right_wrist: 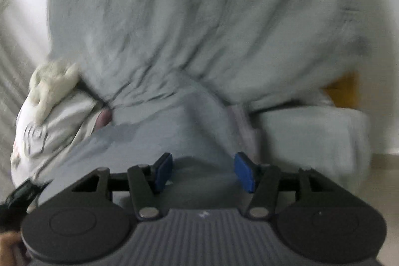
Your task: Fold clothes
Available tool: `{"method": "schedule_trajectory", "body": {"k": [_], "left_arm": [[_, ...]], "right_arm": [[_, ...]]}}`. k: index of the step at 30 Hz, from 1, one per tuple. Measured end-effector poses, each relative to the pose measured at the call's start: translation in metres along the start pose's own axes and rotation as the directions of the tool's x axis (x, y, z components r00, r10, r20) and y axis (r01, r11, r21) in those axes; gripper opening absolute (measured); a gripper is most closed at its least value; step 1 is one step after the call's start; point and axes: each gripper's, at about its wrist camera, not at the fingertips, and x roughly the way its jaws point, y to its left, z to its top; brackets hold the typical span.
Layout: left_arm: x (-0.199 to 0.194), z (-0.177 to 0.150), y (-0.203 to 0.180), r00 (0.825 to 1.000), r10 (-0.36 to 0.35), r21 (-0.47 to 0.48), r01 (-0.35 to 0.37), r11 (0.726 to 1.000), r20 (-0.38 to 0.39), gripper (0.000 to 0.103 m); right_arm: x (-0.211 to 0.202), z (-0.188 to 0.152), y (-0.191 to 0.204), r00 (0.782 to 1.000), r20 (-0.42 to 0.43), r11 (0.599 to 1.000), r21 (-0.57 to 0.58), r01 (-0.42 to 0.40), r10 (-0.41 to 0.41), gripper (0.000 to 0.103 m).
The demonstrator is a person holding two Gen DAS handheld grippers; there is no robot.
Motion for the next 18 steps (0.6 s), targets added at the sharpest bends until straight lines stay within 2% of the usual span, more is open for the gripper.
{"method": "schedule_trajectory", "body": {"k": [1, 4, 8, 13, 16, 18], "left_arm": [[-0.01, 0.001, -0.003, 0.999, 0.031, 0.041, -0.032, 0.999, 0.021, 0.099], [-0.026, -0.001, -0.004, 0.997, 0.055, 0.076, -0.058, 0.995, 0.045, 0.099], [-0.071, -0.015, 0.014, 0.987, 0.136, 0.118, -0.145, 0.982, 0.08, 0.099], [-0.125, -0.042, 0.046, 0.956, 0.271, 0.154, -0.287, 0.946, 0.115, 0.099], [-0.172, -0.064, 0.076, 0.927, 0.349, 0.103, -0.364, 0.926, 0.141, 0.099], [-0.201, -0.076, 0.092, 0.904, 0.398, 0.077, -0.413, 0.908, 0.159, 0.099]], "right_arm": [[-0.004, 0.0, -0.004, 1.0, 0.006, 1.0, 0.012, 0.01, -0.01, 0.06], [-0.02, -0.004, -0.002, 0.999, 0.03, 0.999, -0.015, 0.04, -0.039, 0.06], [-0.043, -0.012, 0.013, 0.996, 0.07, 0.997, -0.052, 0.051, -0.047, 0.061], [-0.067, -0.022, 0.053, 0.993, 0.12, 0.994, -0.106, 0.03, -0.018, 0.079], [-0.08, -0.041, 0.099, 0.993, 0.102, 0.978, -0.206, -0.04, 0.062, 0.087], [-0.088, -0.057, 0.128, 0.991, 0.074, 0.957, -0.274, -0.091, 0.116, 0.088]]}}
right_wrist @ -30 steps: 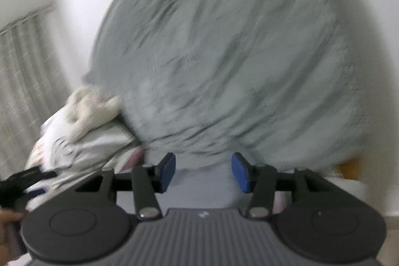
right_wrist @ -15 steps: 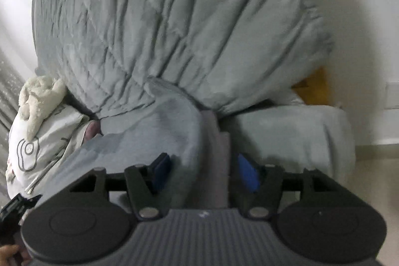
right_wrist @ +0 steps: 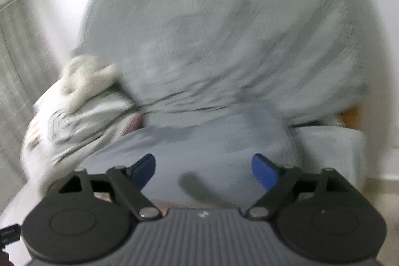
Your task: Fold clothes
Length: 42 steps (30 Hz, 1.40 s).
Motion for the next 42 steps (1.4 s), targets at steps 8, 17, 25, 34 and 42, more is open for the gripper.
{"method": "schedule_trajectory", "body": {"k": [8, 17, 25, 34, 42], "left_arm": [[-0.097, -0.038, 0.089, 0.981, 0.177, -0.016, -0.176, 0.984, 0.075, 0.1], [-0.182, -0.086, 0.165, 0.962, 0.255, -0.086, -0.247, 0.965, 0.101, 0.1], [-0.209, -0.142, 0.219, 0.958, 0.283, -0.181, -0.271, 0.945, 0.043, 0.1], [-0.209, -0.201, 0.256, 0.954, 0.299, -0.251, -0.299, 0.921, -0.041, 0.1], [-0.196, -0.226, 0.275, 0.945, 0.321, -0.241, -0.327, 0.914, -0.065, 0.1]], "right_arm": [[-0.031, -0.046, 0.128, 0.976, -0.087, 0.96, -0.185, -0.212, 0.199, 0.096], [-0.087, -0.115, 0.234, 0.922, -0.187, 0.858, -0.34, -0.384, 0.339, 0.103], [-0.144, -0.188, 0.293, 0.862, -0.3, 0.758, -0.414, -0.504, 0.409, 0.103], [-0.178, -0.277, 0.329, 0.802, -0.439, 0.676, -0.445, -0.587, 0.406, 0.103], [-0.195, -0.338, 0.356, 0.776, -0.486, 0.516, -0.58, -0.63, 0.402, 0.103]]}}
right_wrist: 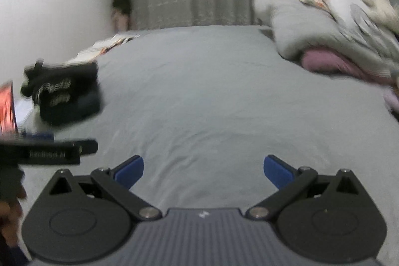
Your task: Fold clothes
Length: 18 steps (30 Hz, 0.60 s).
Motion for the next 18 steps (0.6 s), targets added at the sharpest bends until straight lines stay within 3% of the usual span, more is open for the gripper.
{"method": "schedule_trajectory", "body": {"k": [8, 18], "left_arm": [[0.036, -0.007, 0.006, 1.0, 0.011, -0.007, -0.011, 1.0, -0.027, 0.1], [0.075, -0.014, 0.003, 0.998, 0.05, 0.019, -0.049, 0.999, -0.032, 0.1]], "right_arm": [[0.046, 0.001, -0.004, 0.998, -0.034, 0.998, -0.039, 0.057, -0.059, 0.103], [0.1, -0.02, -0.039, 0.989, -0.081, 0.991, 0.049, 0.128, -0.124, 0.103]]}}
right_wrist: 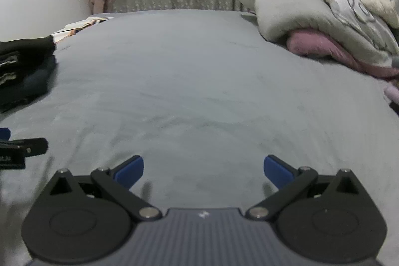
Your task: Fold clothes
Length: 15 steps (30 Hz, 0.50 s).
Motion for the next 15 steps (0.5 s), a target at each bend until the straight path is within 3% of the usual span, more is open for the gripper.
{"method": "schedule_trajectory", "body": {"k": [15], "left_arm": [[0.034, 0.007, 0.005, 1.0, -0.018, -0.003, 0.018, 1.0, 0.025, 0.103]], "right_arm": [[0.034, 0.001, 0.006, 1.0, 0.024, 0.999, -0.032, 0.018, -0.017, 0.103]]}}
